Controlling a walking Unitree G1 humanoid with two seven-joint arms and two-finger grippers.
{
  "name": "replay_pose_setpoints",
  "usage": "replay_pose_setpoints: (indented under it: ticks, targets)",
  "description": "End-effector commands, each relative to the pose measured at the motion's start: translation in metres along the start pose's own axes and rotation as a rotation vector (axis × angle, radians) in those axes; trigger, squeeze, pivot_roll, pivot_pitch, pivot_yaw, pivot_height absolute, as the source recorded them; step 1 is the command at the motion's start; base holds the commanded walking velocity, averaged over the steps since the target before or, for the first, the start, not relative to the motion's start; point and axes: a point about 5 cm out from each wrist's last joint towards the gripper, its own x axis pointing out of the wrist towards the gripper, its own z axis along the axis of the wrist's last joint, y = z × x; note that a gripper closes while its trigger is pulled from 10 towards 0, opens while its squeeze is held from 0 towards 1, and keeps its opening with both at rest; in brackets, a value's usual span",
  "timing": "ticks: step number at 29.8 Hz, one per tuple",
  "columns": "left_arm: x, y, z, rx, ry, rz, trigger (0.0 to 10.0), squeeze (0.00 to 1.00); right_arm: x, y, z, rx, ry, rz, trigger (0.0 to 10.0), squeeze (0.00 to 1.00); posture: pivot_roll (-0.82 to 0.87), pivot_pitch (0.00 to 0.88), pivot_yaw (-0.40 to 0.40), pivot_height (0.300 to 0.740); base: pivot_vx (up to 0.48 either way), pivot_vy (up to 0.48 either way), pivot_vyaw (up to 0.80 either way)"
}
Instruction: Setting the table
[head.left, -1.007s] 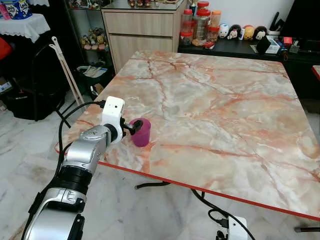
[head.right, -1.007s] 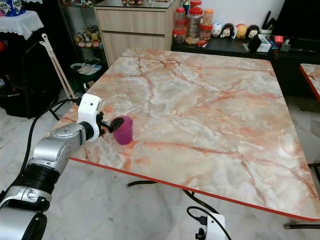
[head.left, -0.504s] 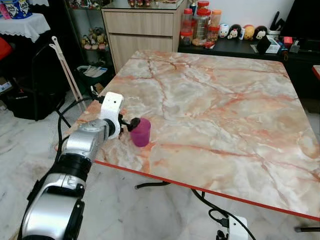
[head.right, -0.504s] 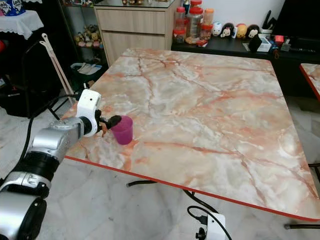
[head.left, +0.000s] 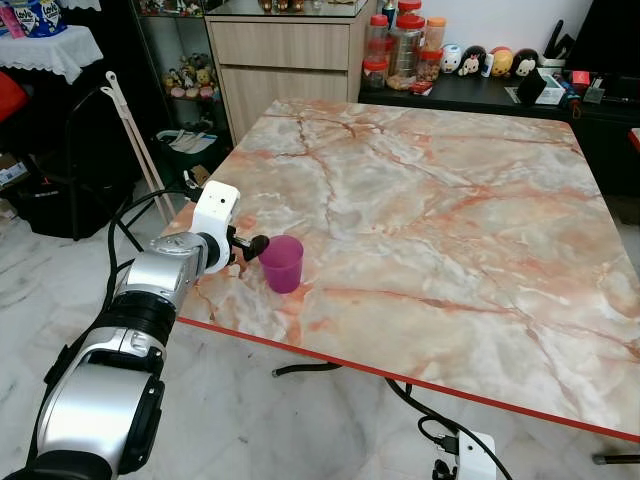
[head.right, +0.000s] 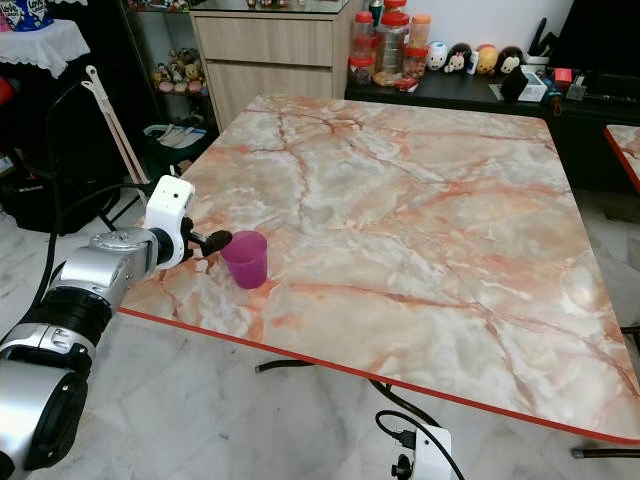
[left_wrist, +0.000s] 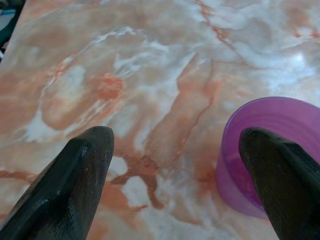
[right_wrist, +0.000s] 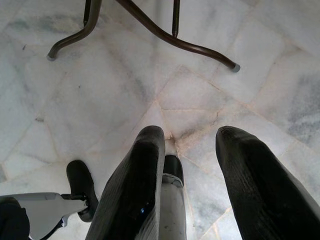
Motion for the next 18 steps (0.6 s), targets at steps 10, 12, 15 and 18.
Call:
replay_pose_setpoints:
  ticks: [10, 12, 15, 18]
  targets:
    - [0.0009, -0.0013, 0.0045, 0.046, 0.000, -0.052, 10.0, 0.00, 0.0000, 0.0000, -0.0002, 0.015, 0.002, -0.010, 10.0, 0.00, 0.00, 0.000, 0.048, 0.740, 0.000, 0.000, 0.00]
    - [0.0015, -0.0027, 0.0038, 0.057, 0.004, -0.066, 10.0, 0.00, 0.0000, -0.0003, -0.0004, 0.018, 0.003, -0.010, 10.0, 0.00, 0.00, 0.000, 0.049, 0.740, 0.000, 0.000, 0.00]
    - [0.0020, -0.0039, 0.0033, 0.059, 0.006, -0.073, 10.0, 0.00, -0.0001, -0.0001, -0.0005, 0.019, 0.003, -0.010, 10.0, 0.00, 0.00, 0.000, 0.050, 0.740, 0.000, 0.000, 0.00]
    - [0.0024, -0.0052, 0.0018, 0.062, 0.012, -0.083, 10.0, 0.00, -0.0002, 0.0000, -0.0010, 0.021, 0.004, -0.010, 10.0, 0.00, -0.01, 0.000, 0.052, 0.740, 0.000, 0.000, 0.00]
